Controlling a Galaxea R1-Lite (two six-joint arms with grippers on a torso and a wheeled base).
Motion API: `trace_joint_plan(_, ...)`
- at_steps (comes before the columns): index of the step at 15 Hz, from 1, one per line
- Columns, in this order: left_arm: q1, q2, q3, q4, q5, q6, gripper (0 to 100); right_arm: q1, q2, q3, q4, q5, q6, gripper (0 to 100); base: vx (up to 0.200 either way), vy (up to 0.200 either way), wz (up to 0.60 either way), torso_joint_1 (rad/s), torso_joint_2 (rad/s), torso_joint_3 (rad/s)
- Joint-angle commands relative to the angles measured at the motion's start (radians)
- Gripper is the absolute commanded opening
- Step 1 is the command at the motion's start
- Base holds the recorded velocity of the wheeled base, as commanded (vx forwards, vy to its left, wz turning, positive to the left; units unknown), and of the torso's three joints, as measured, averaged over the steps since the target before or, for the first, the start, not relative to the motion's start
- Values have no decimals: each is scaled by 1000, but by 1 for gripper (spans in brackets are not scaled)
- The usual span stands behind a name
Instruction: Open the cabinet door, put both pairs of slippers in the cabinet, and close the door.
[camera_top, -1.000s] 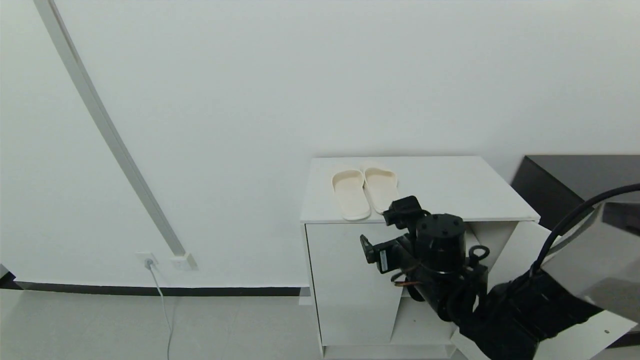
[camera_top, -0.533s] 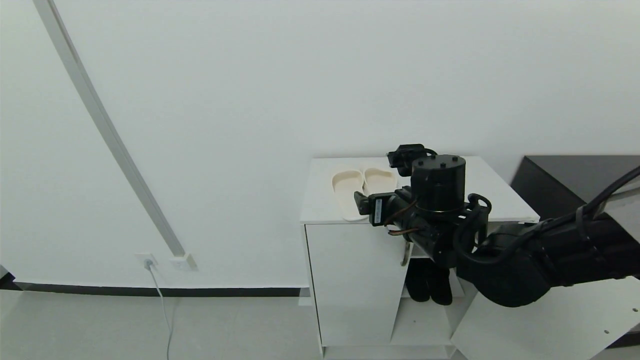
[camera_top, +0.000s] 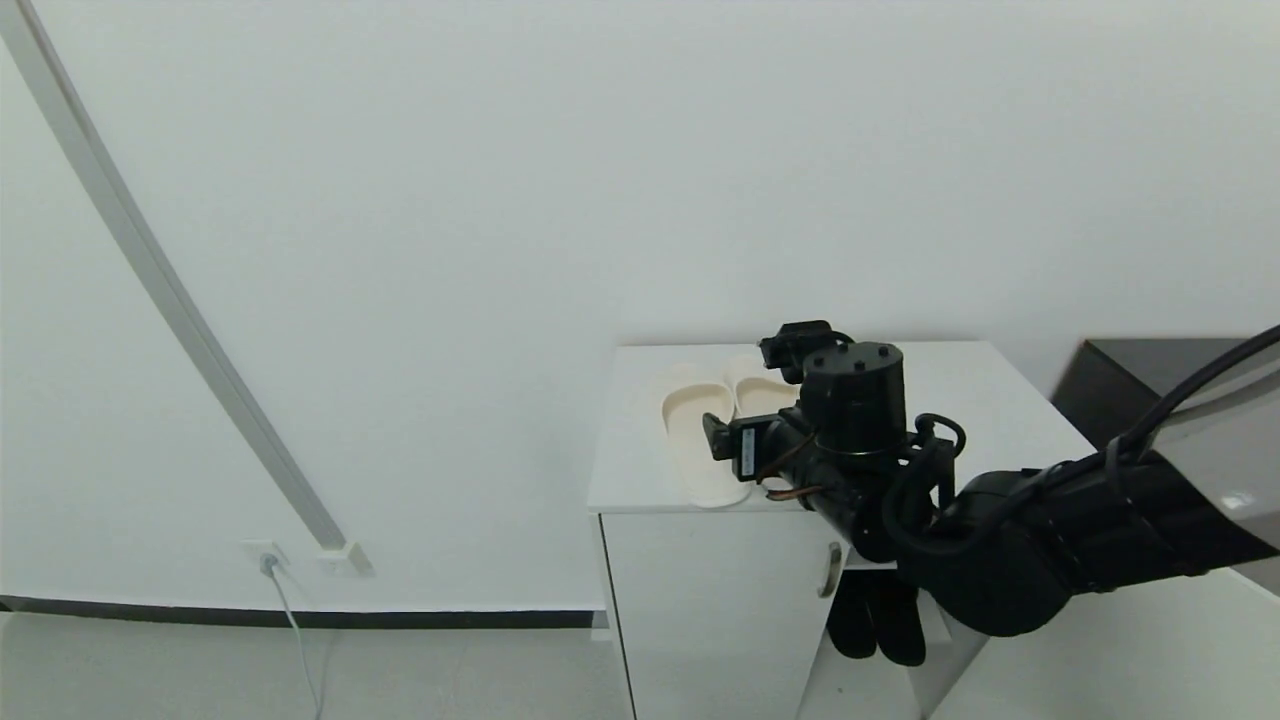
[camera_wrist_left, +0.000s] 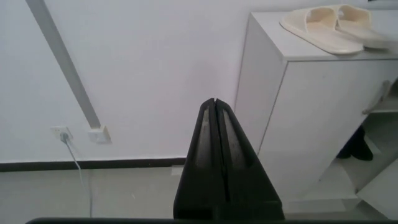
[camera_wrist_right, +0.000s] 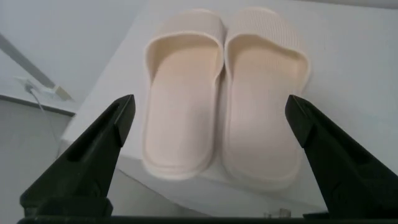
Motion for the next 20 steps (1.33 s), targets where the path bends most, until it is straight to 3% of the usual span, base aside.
trace_joint_plan(1,0,1,0,0,2,-2,0,1,49,3,-17,1,0,100,200,0,0,2,2,2)
trace_joint_plan(9,0,1,0,0,3,-3,0,-18,170,-58,-52,43,-5,100,25,0,0,0,0,0)
trace_joint_plan(20,0,1,0,0,3,-3,0,-98,337,-313,-18,56,-28,100,0,0,0,0,0,0)
